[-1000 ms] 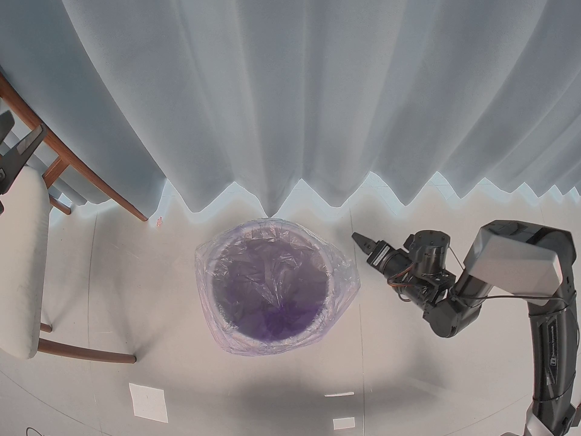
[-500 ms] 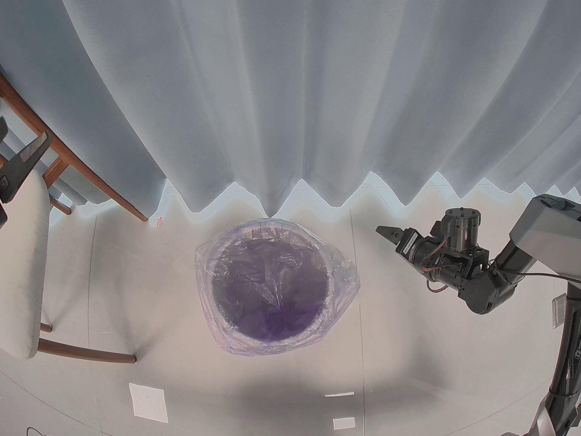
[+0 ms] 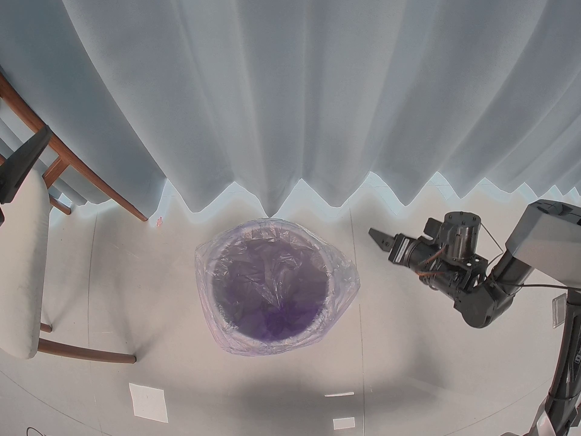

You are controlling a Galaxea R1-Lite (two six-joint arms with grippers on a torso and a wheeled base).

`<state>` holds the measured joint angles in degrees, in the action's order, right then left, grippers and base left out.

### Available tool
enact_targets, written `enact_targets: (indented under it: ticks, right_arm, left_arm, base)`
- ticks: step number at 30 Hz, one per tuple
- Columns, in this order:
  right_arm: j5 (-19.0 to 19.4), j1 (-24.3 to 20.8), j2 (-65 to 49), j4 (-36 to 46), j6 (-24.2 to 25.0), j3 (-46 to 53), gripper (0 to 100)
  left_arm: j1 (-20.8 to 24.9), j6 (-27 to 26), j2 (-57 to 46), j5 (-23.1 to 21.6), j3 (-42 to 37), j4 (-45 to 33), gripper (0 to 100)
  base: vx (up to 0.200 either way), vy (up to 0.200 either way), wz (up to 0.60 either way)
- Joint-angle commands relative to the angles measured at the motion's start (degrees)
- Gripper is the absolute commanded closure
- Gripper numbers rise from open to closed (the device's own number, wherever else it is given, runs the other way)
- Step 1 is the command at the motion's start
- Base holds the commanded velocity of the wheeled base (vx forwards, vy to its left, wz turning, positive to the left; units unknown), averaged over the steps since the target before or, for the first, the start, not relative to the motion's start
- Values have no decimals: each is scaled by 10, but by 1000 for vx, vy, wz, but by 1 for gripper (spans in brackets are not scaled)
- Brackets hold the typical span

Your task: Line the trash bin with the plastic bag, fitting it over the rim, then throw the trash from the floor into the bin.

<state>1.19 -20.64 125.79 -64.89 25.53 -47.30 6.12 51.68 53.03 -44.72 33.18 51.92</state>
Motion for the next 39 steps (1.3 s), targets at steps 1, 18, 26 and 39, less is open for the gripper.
enact_targets:
  ticks: [1, 18, 26, 39]
  right_arm:
    - [-1, -92, -66, -2, -3, 124, 0]
    - [-4, -260, -90, 314, 265, -4, 0]
    - [-7, -281, -53, 282, 280, -24, 0]
    - [-54, -271, -6, 365, 300, -147, 0]
  left_arm:
    - [0, 4, -1, -19, -11, -3, 0]
    - [-2, 12, -1, -17, -6, -6, 0]
    - [-5, 78, 10, -19, 2, -5, 0]
    - [-1, 75, 0, -31, -15, -6, 0]
  base:
    - [0, 0, 0]
    - [0, 0, 0]
    - [-175, 0, 0]
    - [-123, 0, 0]
